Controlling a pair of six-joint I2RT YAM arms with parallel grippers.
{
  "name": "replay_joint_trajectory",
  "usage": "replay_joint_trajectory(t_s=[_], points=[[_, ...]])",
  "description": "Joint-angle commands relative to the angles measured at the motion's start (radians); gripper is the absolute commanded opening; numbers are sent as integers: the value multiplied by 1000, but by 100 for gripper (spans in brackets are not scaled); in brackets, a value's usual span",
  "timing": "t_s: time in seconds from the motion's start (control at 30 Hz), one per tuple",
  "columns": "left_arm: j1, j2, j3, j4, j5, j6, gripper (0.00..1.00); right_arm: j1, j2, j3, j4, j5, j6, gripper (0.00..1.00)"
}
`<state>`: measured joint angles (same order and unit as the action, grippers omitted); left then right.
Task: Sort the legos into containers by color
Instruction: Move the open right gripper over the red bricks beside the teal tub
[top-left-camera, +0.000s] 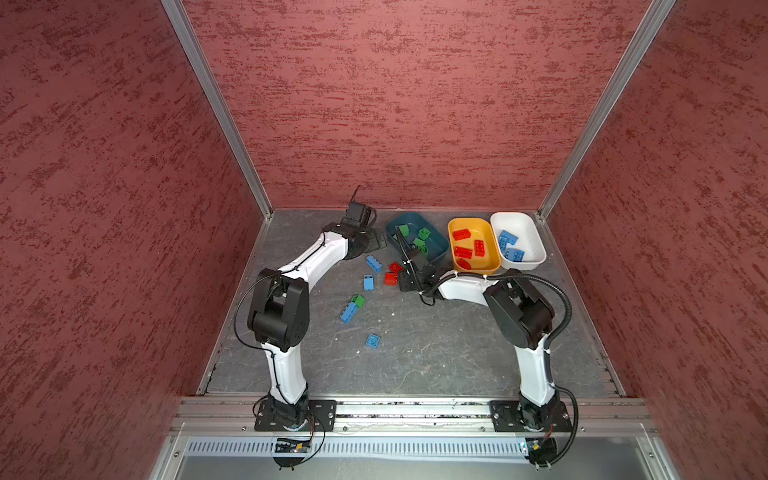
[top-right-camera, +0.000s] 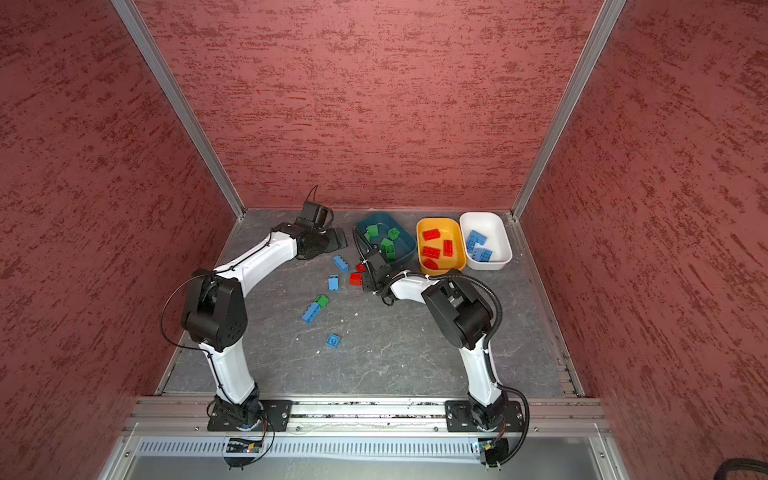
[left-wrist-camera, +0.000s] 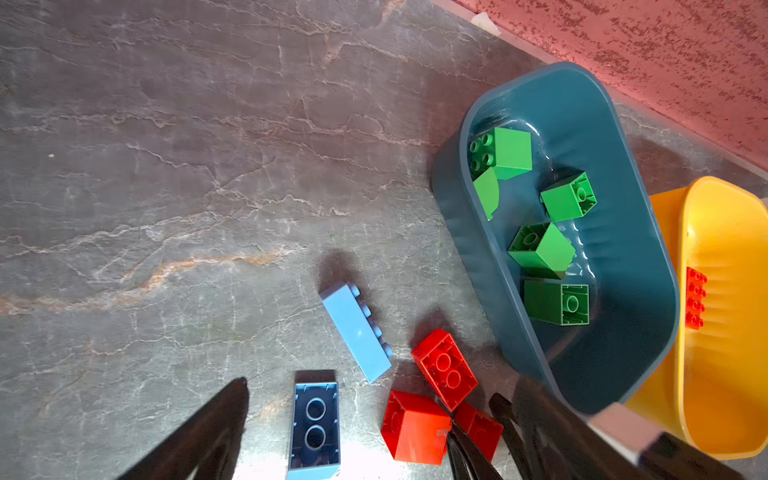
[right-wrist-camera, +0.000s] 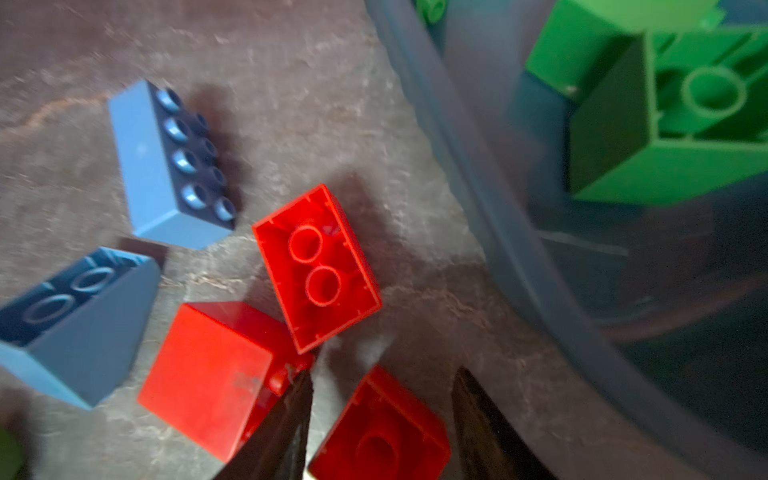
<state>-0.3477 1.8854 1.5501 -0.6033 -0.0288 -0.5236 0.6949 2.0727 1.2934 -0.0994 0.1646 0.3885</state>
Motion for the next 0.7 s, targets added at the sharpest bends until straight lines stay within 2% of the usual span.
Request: replay_joint_trajectory(t_s=[0.0,0.2,0.37,0.67], points=[[3,-19,-5,14,-14,-5,99,25,-12,8,-45,96,2,53],[5,-36,-24,7,-33,0,99,26,-8,-5,-41,96,7,51],[4,-42,-36,1,-33,-4,99,27,-6,-3,-4,51,3,41],[1,-45,-44,1,-25,-6,99,26,-134,-139,119,-11,-53,35]])
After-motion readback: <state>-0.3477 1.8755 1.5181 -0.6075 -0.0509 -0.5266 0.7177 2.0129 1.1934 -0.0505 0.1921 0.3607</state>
